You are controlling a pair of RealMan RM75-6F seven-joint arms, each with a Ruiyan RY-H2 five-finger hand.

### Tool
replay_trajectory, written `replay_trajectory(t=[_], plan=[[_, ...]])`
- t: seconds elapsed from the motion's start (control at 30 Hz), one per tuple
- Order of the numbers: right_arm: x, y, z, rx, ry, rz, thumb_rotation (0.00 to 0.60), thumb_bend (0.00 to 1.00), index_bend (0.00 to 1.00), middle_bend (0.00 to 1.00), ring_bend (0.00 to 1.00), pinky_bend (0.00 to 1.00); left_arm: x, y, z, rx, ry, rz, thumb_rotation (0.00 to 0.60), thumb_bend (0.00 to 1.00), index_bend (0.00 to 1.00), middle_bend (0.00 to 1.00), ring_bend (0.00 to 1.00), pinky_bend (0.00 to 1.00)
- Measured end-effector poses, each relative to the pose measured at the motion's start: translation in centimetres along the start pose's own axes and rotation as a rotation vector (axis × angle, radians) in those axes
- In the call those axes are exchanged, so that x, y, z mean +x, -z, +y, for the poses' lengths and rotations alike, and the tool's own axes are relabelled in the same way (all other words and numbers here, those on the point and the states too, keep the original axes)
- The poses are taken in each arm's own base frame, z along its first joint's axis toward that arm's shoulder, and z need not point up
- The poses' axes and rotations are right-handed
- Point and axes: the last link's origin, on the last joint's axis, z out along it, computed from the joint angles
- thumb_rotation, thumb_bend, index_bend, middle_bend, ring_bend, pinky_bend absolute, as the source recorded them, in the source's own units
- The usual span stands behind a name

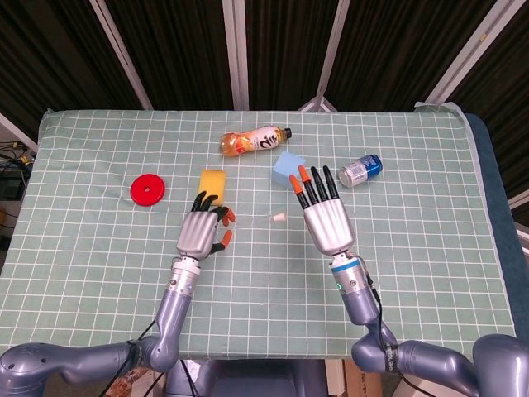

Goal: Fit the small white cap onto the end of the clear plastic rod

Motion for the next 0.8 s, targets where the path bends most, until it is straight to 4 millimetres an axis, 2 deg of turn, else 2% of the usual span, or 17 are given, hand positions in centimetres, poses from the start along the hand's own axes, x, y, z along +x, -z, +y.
replay_trajectory(t=[0.3, 0.63, 0.7, 0.8], plan=[[0.7, 0.2, 1.2, -0.036, -0.003, 0.004, 0.600, 0.45, 0.00, 0.00, 0.00, 0.00, -0.9, 0.8, -1.6, -0.020, -0.077, -0.038, 0.600, 0.75, 0.49, 0.50, 0.14, 0.04], [1.5, 0.6, 1.6, -0.041, -0.015, 0.005, 0.600, 0.45, 0.00, 0.00, 0.00, 0.00, -3.4, 1.2, -3.3, -0.009, -0.192, -0.125, 0.600, 0.74, 0.48, 0.50, 0.14, 0.04], [1.6, 0.7, 1.7, -0.042, -0.016, 0.005, 0.600, 0.45, 0.00, 0.00, 0.00, 0.00, -3.6, 1.2, -3.3, -0.010, -0.207, -0.135, 0.600, 0.70, 0.47, 0.48, 0.14, 0.04], [1.8, 0.9, 1.9, -0.041, -0.011, 0.004, 0.600, 0.45, 0.00, 0.00, 0.00, 0.00, -3.9, 1.3, -3.3, -0.007, -0.234, -0.152, 0.600, 0.56, 0.44, 0.43, 0.14, 0.03]])
